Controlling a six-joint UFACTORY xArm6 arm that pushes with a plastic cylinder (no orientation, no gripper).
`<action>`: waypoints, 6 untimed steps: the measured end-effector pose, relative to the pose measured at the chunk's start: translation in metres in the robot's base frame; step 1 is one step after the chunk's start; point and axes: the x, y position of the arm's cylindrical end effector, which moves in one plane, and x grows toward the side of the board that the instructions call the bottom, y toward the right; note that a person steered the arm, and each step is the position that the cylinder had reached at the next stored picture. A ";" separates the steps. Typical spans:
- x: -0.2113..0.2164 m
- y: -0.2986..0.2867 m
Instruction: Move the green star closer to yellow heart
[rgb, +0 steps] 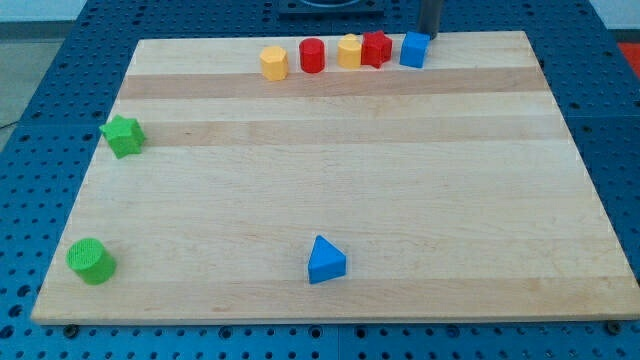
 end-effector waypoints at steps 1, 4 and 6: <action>0.003 0.061; 0.181 0.067; 0.273 -0.184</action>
